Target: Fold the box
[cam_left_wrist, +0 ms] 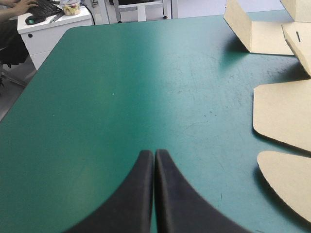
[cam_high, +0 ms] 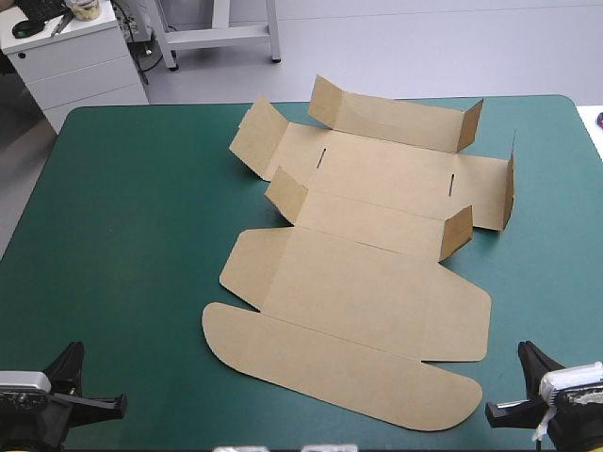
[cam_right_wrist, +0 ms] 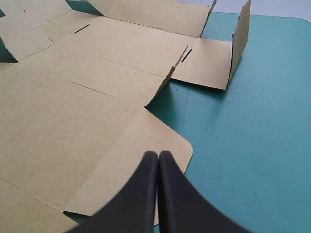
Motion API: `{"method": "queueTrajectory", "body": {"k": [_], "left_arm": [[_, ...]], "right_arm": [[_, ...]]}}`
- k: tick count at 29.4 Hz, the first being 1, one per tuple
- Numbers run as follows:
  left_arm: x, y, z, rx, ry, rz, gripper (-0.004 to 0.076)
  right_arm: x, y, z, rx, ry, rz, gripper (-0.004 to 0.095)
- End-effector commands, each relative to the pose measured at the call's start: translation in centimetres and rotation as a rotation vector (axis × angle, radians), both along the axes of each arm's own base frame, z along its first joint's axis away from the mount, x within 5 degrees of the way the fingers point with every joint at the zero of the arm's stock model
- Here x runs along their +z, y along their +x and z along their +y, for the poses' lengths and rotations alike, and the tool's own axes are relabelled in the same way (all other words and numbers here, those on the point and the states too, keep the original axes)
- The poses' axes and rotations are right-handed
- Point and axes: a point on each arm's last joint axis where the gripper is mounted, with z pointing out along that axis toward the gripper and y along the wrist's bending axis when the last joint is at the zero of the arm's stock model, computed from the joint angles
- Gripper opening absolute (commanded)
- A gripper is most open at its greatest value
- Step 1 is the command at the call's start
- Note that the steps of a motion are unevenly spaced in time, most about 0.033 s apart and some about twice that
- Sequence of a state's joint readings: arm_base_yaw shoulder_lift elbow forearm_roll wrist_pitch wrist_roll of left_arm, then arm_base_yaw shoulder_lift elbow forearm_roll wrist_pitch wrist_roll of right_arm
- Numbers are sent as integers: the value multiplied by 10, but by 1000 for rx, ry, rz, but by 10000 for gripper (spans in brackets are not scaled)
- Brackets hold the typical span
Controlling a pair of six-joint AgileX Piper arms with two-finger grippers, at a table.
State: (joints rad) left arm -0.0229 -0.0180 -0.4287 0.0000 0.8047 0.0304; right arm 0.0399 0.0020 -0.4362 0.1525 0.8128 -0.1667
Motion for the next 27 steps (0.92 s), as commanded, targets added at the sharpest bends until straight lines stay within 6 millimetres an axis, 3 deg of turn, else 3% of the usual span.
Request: {"method": "queueTrajectory", "body": {"k": [1, 12, 15, 20, 22, 27], "left_arm": [[14, -4, 0, -2, -8, -110, -10], [14, -4, 0, -2, -8, -110, -10], [14, -4, 0, -2, -8, -110, -10], [14, -4, 0, -2, -8, -110, -10], [14, -4, 0, -2, -8, -110, -10], [14, -4, 0, -2, -8, -110, -10]], "right_arm": [[14, 1, 0, -2, 15, -85, -20], [14, 1, 0, 6, 10, -84, 20], [14, 1, 1, 11, 9, -85, 151], [14, 1, 1, 10, 11, -85, 521], [14, 1, 0, 5, 12, -84, 625], [14, 3, 1, 5, 12, -61, 661]]}}
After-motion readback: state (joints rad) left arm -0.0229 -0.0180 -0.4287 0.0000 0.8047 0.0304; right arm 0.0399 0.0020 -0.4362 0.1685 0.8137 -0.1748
